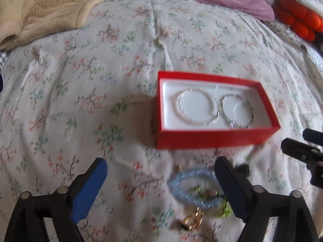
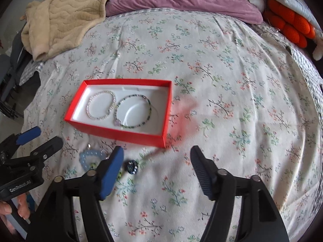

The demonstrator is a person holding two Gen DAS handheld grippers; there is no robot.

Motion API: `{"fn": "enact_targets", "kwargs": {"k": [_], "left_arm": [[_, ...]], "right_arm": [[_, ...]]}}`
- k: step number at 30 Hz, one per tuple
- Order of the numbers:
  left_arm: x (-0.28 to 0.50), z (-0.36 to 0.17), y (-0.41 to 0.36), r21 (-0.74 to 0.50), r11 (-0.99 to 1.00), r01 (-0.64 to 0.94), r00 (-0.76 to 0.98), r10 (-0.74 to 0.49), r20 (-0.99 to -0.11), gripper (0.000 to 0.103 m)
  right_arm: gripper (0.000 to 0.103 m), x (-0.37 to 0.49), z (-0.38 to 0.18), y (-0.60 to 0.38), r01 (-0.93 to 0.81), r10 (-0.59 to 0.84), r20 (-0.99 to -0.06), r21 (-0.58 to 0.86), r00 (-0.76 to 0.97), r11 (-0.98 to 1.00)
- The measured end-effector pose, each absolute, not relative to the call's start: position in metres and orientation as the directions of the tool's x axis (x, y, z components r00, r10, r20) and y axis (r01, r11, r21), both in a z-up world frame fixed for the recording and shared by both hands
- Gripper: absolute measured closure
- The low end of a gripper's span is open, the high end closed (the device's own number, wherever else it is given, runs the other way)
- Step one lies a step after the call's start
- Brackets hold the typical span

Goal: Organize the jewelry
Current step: 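Withdraw both tools from the box back toward the jewelry pile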

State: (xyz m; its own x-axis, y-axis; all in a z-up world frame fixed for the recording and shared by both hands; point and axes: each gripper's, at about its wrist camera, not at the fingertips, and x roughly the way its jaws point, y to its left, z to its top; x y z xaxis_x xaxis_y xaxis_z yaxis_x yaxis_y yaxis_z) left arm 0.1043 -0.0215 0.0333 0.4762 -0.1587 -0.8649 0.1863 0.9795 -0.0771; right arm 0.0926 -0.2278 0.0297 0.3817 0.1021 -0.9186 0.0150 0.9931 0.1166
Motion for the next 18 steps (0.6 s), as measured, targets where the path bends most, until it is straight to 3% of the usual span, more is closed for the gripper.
{"fn": "enact_targets", "kwargs": {"k": [5, 8, 18], "left_arm": [[0.093, 0.027, -0.008, -0.072, 0.983, 0.168, 0.450, -0.141, -0.882, 0.001], [0.087, 0.022, -0.001, -0.052, 0.985, 0.165, 0.441, -0.121, -0.889, 0.001], [0.079, 0.002, 0.028, -0.037, 0.991, 0.127, 0.384, -0.083, -0.920, 0.001]], "right_arm": [[0.013, 0.081, 0.025, -0.230, 0.031, 0.064, -0.925, 0.081, 0.375, 0.996], [0.000, 0.073, 0.022, -0.230, 0.027, 0.058, -0.925, 0.074, 0.375, 0.997], [0.000, 0.060, 0.003, -0.224, -0.005, 0.002, -0.950, 0.001, 0.313, 1.000]]}}
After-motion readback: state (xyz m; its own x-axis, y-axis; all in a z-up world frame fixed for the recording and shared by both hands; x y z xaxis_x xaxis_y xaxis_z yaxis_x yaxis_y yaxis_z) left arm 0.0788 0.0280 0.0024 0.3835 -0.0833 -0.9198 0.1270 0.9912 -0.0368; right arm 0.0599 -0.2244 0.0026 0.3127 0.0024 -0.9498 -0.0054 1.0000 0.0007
